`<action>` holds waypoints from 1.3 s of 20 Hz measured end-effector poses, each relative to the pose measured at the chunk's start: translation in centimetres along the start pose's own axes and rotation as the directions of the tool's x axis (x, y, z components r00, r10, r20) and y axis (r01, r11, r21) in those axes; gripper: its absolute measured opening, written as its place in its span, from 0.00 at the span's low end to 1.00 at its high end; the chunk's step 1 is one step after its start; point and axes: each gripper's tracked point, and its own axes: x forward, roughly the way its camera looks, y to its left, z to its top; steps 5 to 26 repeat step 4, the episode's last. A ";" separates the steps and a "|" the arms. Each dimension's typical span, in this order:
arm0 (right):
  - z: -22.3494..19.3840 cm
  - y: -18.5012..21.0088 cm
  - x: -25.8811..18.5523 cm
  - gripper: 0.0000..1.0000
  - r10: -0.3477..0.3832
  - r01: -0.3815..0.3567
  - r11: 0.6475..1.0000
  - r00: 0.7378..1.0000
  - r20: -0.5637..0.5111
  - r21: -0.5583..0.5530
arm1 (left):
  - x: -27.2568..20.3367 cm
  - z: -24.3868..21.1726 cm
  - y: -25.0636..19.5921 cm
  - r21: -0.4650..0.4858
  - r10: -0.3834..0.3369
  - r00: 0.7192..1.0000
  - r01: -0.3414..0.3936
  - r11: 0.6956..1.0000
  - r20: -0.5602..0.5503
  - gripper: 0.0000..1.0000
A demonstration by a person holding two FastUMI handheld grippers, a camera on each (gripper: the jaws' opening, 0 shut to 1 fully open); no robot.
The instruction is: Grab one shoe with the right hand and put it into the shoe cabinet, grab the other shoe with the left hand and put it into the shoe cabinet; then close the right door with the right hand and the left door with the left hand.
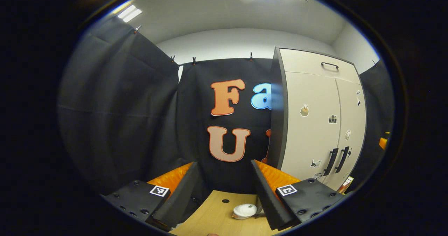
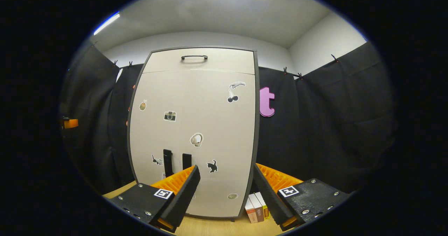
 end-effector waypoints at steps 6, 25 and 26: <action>0.4 0.1 -0.5 0.94 -0.003 0.003 1.000 1.000 0.006 0.011 | -0.2 0.3 -0.3 -0.001 -0.017 1.000 0.017 1.000 0.007 0.96; 0.4 0.1 -0.5 0.94 -0.003 0.003 1.000 1.000 0.006 0.011 | -0.2 0.3 -0.3 -0.001 -0.017 1.000 0.017 1.000 0.007 0.96; 0.4 0.1 -0.5 0.94 -0.003 0.003 1.000 1.000 0.006 0.011 | -0.2 0.3 -0.3 -0.001 -0.017 1.000 0.017 1.000 0.007 0.96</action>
